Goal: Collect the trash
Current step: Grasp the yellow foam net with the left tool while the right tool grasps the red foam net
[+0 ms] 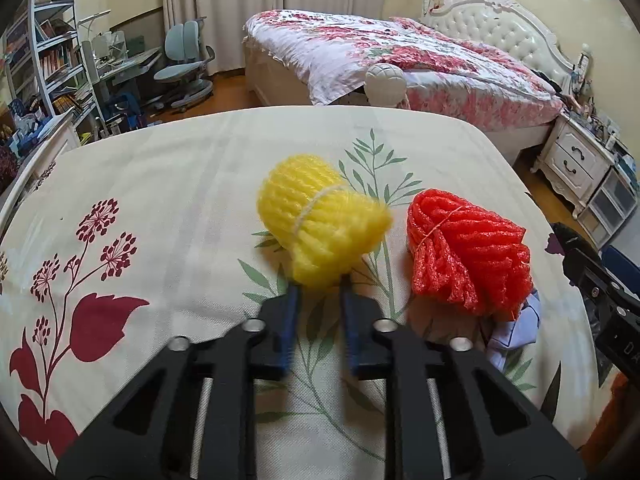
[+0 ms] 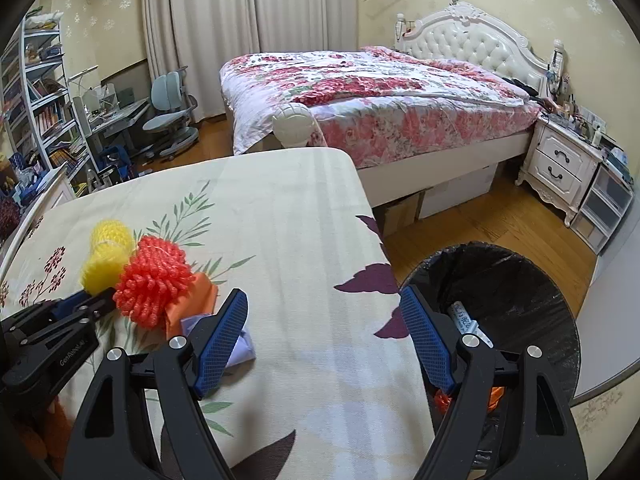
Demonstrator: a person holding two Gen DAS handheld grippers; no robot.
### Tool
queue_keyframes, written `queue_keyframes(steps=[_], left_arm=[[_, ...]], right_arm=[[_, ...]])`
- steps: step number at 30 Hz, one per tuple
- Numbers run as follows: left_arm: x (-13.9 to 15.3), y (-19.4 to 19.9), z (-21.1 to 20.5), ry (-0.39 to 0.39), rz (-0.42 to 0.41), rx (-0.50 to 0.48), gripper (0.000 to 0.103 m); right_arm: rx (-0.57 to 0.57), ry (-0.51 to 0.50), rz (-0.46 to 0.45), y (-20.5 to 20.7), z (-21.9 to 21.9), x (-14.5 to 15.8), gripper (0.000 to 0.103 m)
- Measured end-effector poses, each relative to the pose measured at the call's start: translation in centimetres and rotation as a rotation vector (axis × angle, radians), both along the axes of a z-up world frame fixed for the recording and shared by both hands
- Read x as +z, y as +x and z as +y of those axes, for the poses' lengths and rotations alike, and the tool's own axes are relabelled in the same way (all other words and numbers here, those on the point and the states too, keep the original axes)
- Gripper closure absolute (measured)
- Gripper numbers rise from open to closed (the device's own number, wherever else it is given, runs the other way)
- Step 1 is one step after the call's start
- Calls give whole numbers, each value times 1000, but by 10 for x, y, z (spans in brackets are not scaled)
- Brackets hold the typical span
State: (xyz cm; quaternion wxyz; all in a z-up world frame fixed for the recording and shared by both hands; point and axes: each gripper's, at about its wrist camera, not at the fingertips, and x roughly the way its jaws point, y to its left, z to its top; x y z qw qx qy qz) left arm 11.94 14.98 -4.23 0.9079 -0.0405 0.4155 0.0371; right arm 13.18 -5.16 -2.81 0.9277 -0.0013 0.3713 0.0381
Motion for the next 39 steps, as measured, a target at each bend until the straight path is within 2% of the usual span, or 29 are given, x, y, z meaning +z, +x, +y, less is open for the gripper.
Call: queue_keyframes(steps=[23,39], left_arm=[[7,-57,79,-6,-21,151,89],[3,-72,107,-23,-25,208,89]], right_arm=[[196,-20,-29,-2,86,18,26],[279,-25,46,10,133,-6,27]])
